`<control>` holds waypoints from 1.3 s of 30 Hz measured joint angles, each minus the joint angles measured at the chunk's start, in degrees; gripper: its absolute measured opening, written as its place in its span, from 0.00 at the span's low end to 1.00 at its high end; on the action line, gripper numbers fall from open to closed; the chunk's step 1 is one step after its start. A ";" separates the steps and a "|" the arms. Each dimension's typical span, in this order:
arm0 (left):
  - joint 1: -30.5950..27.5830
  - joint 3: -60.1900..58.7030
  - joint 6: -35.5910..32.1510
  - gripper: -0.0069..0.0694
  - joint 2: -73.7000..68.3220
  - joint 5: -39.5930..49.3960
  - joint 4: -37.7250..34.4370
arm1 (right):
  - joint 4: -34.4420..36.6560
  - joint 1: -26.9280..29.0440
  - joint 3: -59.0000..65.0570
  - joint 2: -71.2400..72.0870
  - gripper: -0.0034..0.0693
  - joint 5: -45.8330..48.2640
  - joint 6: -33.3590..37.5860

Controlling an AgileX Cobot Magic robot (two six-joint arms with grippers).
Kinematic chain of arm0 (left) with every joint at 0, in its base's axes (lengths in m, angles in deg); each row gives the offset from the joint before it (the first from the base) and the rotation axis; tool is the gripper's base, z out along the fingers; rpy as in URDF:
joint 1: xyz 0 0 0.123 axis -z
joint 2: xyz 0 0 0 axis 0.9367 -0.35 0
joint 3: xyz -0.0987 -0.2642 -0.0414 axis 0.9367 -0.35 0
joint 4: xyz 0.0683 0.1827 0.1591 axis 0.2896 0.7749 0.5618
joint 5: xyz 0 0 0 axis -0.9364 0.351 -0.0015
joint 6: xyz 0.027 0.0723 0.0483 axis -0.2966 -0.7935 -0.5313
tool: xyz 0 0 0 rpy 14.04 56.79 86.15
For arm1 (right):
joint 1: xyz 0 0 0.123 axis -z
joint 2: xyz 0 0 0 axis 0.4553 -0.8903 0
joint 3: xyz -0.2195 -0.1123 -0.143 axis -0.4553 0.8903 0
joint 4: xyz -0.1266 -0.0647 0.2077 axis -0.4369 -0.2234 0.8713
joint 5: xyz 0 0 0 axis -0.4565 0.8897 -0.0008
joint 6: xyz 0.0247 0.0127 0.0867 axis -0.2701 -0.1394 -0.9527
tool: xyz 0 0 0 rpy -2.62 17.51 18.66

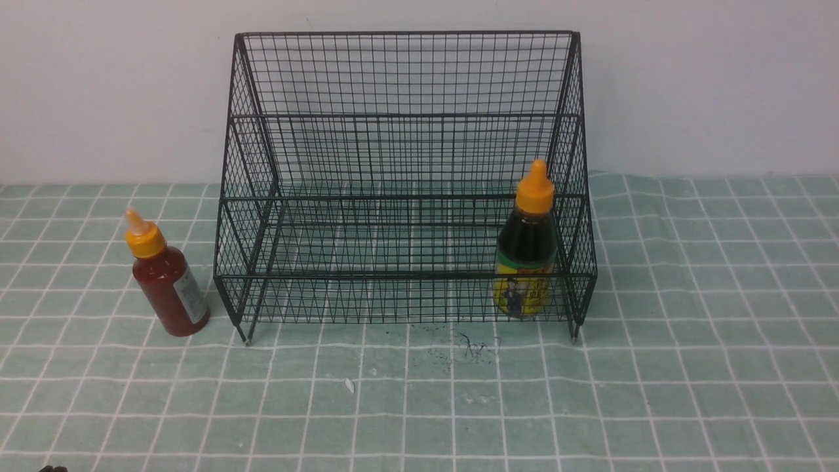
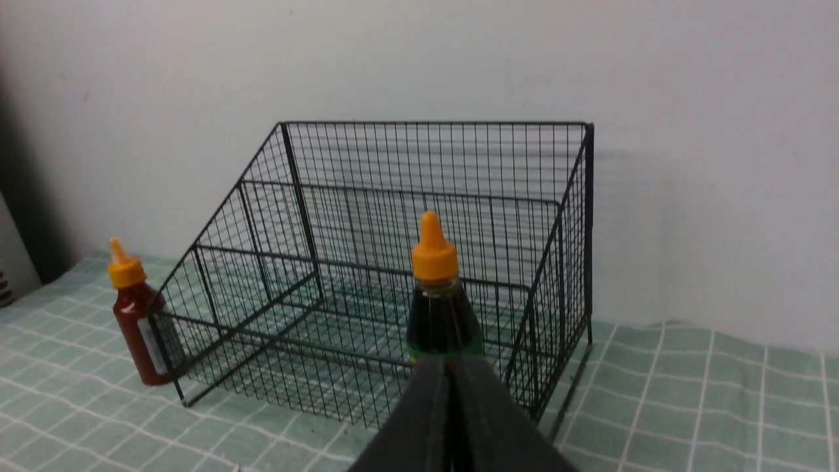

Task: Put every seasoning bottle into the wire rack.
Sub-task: Use the left arm to grab the condiment bottle closest to it

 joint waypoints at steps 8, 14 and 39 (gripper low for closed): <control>0.00 0.00 0.00 0.08 0.00 0.00 0.00 | -5.36 0.59 4.47 2.02 0.03 0.77 0.11; 0.00 0.00 0.00 0.08 0.00 0.00 0.00 | -6.18 12.74 11.19 4.49 0.03 -0.35 0.06; 0.00 0.00 0.00 0.08 0.04 0.05 0.00 | -4.69 24.08 20.50 5.90 0.03 -4.25 -0.65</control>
